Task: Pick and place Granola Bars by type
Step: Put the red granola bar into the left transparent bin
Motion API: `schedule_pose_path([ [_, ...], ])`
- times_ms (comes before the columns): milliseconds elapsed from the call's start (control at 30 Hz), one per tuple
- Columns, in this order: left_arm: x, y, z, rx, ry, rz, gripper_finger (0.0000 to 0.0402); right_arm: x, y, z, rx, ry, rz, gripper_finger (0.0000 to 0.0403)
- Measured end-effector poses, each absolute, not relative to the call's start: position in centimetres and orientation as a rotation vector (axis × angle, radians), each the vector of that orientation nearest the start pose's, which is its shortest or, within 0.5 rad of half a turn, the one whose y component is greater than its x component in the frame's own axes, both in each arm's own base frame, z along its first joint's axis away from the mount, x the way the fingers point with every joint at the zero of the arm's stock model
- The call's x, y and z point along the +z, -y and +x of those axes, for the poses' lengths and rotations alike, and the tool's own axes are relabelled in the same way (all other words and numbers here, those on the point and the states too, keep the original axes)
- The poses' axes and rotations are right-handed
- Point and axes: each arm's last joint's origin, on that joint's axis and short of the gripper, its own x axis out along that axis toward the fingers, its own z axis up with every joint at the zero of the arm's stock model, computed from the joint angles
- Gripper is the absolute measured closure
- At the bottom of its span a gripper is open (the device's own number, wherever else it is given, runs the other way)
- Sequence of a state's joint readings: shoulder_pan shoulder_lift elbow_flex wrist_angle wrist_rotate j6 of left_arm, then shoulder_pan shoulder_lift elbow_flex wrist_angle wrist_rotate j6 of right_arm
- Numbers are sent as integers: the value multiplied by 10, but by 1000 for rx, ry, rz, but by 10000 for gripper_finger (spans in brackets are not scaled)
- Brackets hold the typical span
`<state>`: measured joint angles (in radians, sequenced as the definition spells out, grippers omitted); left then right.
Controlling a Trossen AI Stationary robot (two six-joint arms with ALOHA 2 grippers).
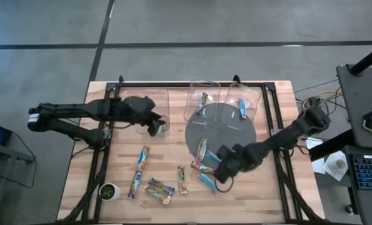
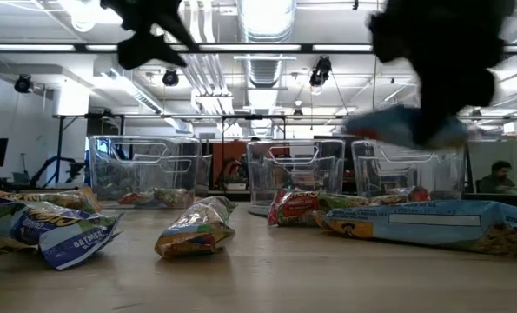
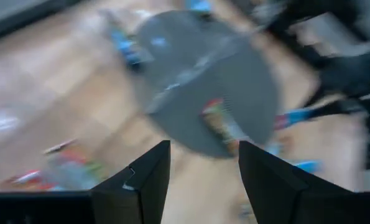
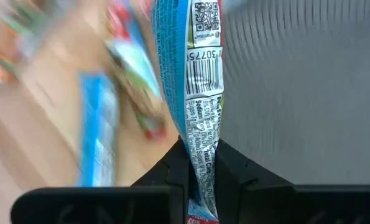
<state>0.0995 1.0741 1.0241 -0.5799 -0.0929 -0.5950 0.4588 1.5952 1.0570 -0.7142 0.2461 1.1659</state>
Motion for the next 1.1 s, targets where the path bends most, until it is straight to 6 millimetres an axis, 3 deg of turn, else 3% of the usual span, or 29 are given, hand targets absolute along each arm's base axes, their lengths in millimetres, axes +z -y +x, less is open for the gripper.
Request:
schedule_pose_path([
  [167,329,-46,235,130,-505,-682,229,233,-100,299,-399,-1040,486,369],
  [400,302,-60,265,59,-578,-715,229,266,-58,325,-370,-955,443,369],
  [633,296,-63,291,-148,-493,-658,229,269,-35,331,-309,-963,485,369],
  [833,284,-65,298,-188,-510,-512,229,272,-29,335,-298,-928,484,369],
  [1100,262,-68,317,-284,-512,-502,229,272,-24,336,-293,-920,461,369],
])
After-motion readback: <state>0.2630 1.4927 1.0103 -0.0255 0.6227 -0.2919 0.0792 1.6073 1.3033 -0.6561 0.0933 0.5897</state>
